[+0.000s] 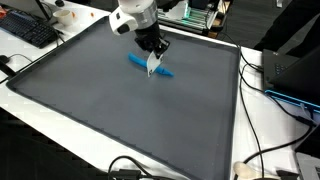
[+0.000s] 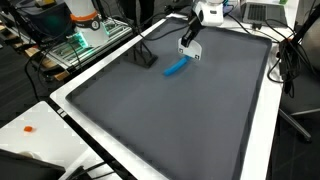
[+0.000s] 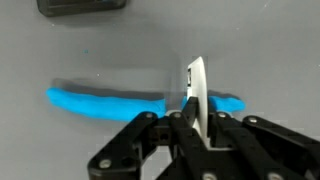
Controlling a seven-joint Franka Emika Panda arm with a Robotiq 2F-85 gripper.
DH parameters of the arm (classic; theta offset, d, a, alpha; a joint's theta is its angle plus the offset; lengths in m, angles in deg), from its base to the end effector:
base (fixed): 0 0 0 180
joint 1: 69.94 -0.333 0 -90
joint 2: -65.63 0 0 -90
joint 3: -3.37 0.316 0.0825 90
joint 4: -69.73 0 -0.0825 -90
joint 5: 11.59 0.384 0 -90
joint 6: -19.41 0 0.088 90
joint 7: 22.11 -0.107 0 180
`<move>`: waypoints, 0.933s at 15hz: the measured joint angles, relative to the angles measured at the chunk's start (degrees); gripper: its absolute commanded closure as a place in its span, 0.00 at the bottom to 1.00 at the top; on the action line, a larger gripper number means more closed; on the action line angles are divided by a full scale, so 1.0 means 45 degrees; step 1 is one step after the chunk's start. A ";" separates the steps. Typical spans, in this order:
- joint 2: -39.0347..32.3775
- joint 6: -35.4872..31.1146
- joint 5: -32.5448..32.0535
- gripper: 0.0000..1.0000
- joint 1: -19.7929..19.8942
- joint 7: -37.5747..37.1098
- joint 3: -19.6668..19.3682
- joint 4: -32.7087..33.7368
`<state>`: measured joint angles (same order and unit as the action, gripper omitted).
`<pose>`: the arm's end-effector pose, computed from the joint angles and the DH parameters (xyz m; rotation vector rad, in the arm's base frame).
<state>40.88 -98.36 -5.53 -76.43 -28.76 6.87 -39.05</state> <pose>0.5885 0.1081 0.2547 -3.0386 0.0092 0.4407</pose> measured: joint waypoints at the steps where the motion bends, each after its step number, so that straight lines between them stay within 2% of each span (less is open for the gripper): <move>1: 0.0092 0.0005 -0.0001 0.98 0.0002 0.0000 -0.0012 0.0000; 14: 0.0454 0.0039 -0.0219 0.98 0.0476 0.0000 -0.0550 -0.0004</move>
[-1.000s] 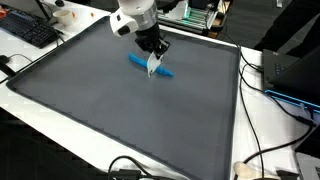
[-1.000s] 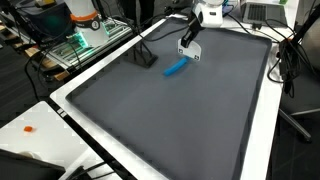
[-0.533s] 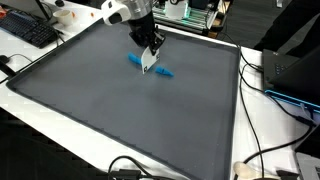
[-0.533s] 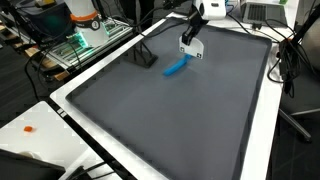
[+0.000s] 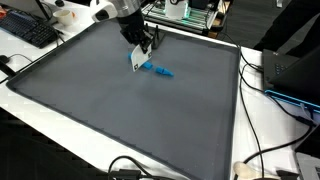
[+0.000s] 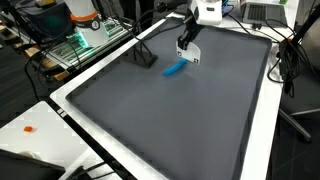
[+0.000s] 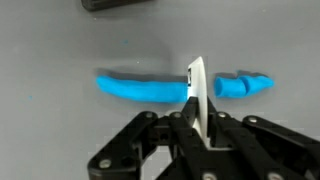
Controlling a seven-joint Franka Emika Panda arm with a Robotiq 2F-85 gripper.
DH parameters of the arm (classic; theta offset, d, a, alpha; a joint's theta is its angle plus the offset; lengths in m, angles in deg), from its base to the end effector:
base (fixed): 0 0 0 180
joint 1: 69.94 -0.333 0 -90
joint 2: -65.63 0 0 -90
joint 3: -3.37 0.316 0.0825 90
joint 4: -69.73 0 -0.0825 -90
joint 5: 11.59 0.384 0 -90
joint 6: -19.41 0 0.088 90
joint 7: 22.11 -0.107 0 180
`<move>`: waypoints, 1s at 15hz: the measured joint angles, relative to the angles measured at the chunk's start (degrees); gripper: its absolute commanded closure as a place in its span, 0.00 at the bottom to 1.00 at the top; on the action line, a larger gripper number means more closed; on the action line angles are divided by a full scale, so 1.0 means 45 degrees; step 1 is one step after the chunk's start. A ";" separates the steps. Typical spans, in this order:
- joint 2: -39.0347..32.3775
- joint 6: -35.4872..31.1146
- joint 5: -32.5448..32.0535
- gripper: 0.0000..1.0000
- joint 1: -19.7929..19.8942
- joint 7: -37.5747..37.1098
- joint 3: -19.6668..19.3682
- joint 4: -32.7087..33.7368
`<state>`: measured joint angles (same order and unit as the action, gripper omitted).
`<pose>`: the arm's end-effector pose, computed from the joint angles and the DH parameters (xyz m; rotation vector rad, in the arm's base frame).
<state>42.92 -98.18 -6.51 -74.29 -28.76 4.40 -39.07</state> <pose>0.5971 0.0606 0.2751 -3.0612 0.1124 0.3849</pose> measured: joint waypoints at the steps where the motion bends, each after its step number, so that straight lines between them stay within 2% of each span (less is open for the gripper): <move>1: -0.0018 0.0007 -0.0003 0.98 0.0021 0.0000 -0.0026 -0.0002; 15: -0.0470 0.0234 -0.0049 0.98 0.0075 0.0001 -0.0046 -0.0032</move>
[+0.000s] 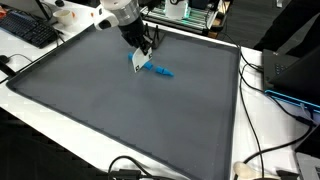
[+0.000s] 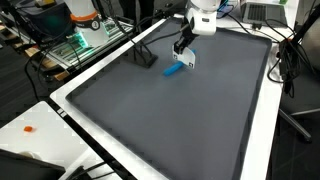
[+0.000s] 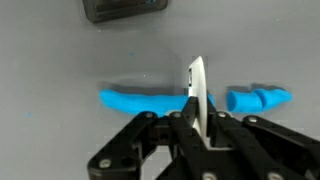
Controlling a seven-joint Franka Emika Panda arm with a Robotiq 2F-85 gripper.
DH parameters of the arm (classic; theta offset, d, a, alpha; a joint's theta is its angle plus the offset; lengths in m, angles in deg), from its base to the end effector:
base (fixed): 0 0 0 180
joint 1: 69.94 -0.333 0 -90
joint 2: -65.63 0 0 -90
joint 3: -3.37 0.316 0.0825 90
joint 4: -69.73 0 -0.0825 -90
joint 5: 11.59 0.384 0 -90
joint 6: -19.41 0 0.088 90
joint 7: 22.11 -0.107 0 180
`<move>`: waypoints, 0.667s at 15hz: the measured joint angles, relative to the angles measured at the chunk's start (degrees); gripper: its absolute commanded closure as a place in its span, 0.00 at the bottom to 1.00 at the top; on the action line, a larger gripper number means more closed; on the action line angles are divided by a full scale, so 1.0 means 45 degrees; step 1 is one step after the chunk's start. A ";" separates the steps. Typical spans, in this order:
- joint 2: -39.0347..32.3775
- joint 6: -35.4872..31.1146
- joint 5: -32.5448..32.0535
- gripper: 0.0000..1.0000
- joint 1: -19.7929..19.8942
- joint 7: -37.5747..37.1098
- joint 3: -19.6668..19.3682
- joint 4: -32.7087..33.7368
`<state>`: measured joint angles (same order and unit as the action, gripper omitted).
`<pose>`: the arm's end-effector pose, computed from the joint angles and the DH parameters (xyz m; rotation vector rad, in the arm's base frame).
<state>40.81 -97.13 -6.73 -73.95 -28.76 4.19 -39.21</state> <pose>0.5920 0.0545 0.2511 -3.0576 0.1248 0.4727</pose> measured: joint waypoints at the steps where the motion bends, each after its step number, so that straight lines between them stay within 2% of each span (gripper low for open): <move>1: -0.0035 0.0000 -0.0005 0.98 -0.0001 0.0000 0.0003 -0.0001; 10: -0.0108 -0.0044 -0.0005 0.98 -0.0003 0.0090 0.0070 -0.0202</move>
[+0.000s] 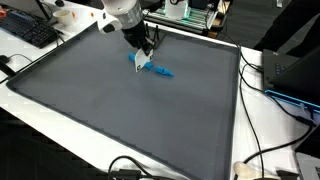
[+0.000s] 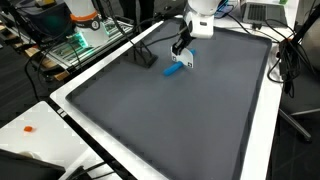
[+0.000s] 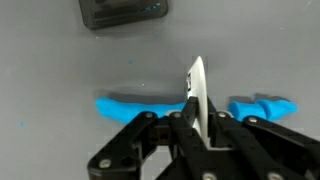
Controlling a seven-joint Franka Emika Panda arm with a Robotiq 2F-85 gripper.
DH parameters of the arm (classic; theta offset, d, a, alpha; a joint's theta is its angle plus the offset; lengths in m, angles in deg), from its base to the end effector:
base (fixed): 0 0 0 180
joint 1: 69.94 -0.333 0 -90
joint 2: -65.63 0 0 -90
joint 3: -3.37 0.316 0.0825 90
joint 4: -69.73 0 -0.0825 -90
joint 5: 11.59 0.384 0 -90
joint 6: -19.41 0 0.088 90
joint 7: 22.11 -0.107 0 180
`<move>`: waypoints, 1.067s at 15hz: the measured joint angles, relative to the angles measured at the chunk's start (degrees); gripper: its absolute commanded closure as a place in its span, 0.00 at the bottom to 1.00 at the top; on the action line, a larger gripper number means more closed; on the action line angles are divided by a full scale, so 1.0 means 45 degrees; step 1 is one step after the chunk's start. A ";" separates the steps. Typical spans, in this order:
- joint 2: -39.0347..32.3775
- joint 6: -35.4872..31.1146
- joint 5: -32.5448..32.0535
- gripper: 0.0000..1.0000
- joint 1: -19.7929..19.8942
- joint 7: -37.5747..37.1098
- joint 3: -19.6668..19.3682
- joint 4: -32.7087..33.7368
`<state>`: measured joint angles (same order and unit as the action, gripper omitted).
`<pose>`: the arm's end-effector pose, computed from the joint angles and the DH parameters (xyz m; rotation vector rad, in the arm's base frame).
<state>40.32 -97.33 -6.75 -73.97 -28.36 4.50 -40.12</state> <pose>0.5860 0.0573 0.2402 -3.0535 0.1066 0.5048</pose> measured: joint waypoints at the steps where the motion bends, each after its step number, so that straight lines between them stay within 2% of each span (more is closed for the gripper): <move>1: -0.0001 -0.0003 0.0000 0.98 0.0000 0.0008 0.0002 -0.0001; 16: -0.0199 0.0063 -0.0061 0.98 -0.0093 0.0249 0.0169 0.0153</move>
<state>39.43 -97.04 -7.03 -74.39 -27.23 5.26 -39.43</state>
